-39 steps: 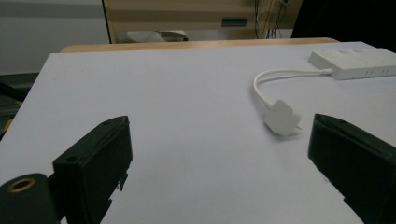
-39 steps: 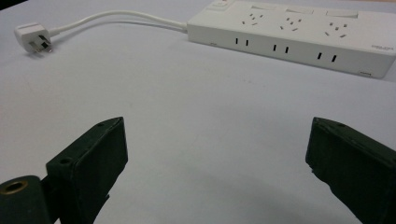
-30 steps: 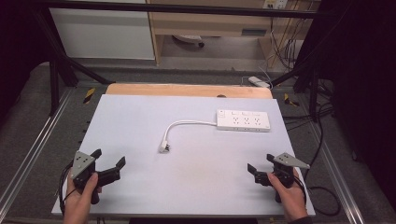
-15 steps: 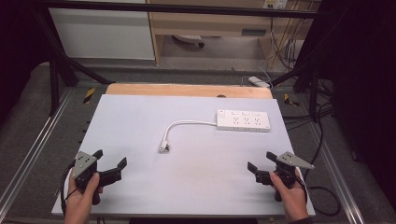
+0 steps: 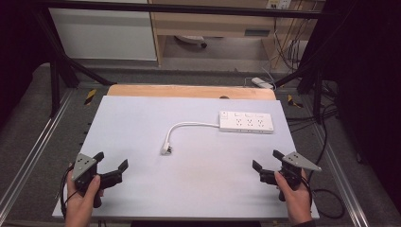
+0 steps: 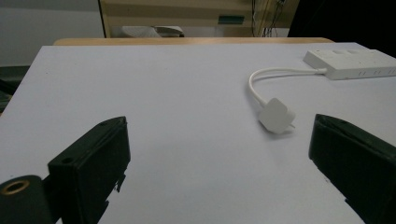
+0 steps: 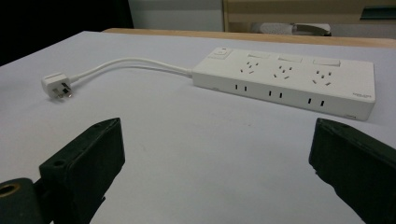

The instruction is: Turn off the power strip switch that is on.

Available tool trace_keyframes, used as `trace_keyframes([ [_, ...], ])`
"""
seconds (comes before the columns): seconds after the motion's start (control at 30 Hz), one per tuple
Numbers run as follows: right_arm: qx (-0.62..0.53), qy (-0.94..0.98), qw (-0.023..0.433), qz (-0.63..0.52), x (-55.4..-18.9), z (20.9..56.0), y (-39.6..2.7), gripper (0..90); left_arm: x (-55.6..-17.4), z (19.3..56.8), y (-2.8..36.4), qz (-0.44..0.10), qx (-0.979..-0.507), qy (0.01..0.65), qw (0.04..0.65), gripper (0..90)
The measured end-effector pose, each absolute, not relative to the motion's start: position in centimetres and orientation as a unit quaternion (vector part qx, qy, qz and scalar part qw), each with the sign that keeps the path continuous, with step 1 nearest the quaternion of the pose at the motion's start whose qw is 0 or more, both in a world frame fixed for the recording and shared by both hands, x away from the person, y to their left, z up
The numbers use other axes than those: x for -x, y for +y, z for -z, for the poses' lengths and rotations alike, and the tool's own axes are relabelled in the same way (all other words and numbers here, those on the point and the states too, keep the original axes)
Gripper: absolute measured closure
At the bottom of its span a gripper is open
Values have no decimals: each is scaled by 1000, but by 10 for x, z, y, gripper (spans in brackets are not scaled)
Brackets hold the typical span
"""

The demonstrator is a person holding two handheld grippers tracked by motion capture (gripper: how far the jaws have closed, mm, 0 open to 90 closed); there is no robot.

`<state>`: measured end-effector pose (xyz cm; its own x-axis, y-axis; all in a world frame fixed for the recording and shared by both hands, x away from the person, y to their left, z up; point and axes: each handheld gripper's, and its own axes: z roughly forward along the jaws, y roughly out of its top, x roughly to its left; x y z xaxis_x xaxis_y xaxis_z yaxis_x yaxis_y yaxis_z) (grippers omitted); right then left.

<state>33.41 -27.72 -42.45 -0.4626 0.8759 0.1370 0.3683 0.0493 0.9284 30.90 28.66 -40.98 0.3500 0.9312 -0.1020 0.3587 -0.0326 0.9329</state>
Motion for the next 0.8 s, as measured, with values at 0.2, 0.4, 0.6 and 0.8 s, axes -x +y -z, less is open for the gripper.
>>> trace_keyframes([
  [0.2,-455,682,249,-516,-336,422,-276,36,-309,410,284,-290,-661,487,492,52],
  [0.4,-455,683,253,-513,-341,411,-274,28,-309,412,281,-286,-670,481,488,52],
  [0.6,-459,683,246,-512,-352,401,-273,27,-309,411,282,-292,-666,483,488,52],
  [0.8,-460,689,243,-505,-363,392,-270,27,-310,413,280,-289,-672,482,483,52],
])
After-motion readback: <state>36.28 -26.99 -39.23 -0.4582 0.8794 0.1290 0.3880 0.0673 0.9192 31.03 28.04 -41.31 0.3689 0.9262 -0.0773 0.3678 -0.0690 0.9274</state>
